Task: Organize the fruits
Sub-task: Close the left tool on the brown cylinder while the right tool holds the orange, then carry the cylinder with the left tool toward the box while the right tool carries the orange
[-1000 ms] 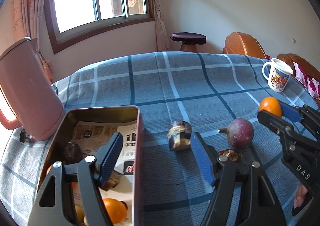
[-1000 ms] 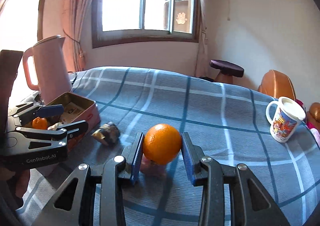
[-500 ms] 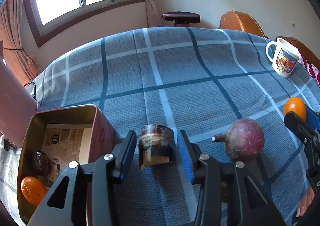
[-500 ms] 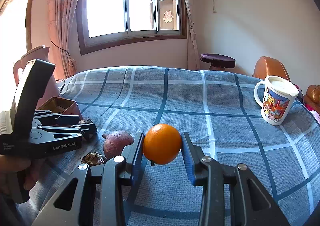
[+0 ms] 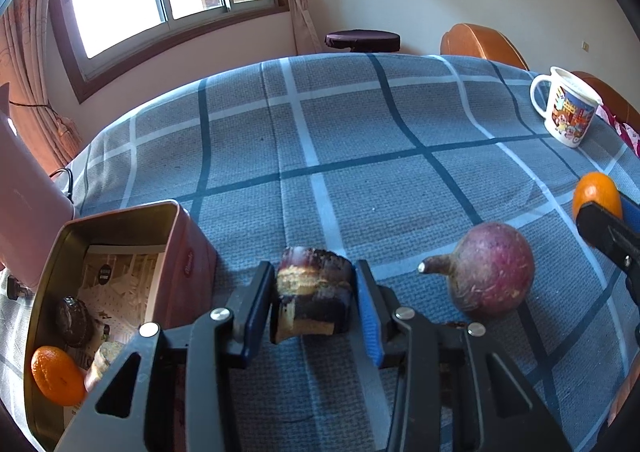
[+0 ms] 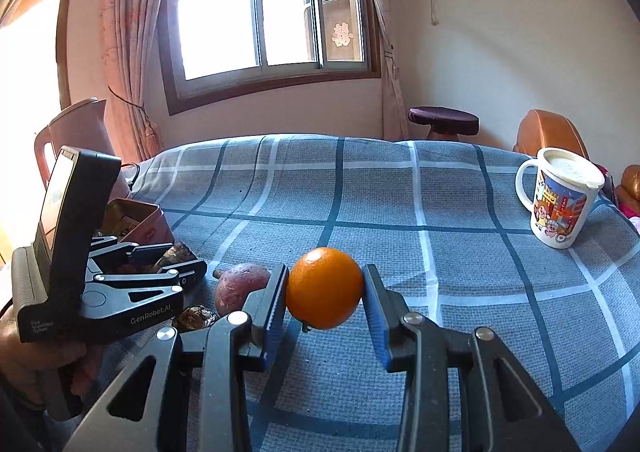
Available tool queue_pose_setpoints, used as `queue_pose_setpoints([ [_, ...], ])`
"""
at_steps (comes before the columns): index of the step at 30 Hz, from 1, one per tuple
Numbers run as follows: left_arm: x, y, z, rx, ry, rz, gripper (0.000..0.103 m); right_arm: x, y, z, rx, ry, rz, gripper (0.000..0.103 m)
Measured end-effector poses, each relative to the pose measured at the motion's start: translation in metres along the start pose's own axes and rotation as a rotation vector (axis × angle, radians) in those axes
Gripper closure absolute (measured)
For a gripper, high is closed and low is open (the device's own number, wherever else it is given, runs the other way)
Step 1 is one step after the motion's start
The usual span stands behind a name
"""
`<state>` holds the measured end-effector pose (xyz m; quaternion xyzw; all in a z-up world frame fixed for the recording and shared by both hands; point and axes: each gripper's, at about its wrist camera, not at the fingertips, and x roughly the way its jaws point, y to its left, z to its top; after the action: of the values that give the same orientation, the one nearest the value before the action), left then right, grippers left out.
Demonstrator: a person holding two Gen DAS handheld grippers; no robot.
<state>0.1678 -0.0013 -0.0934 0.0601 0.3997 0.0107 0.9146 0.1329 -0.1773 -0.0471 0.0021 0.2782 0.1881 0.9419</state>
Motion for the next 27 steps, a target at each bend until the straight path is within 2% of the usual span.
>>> queue_pose_setpoints([
  [9,-0.010,0.009,-0.003,-0.049,-0.037,-0.043,0.062,-0.007,0.002,0.000,-0.013,-0.038,0.017,0.064],
  [27,-0.036,0.008,-0.007,-0.048,-0.180,0.015,0.062,-0.020,0.012,-0.002,-0.060,-0.102,0.021,0.064],
])
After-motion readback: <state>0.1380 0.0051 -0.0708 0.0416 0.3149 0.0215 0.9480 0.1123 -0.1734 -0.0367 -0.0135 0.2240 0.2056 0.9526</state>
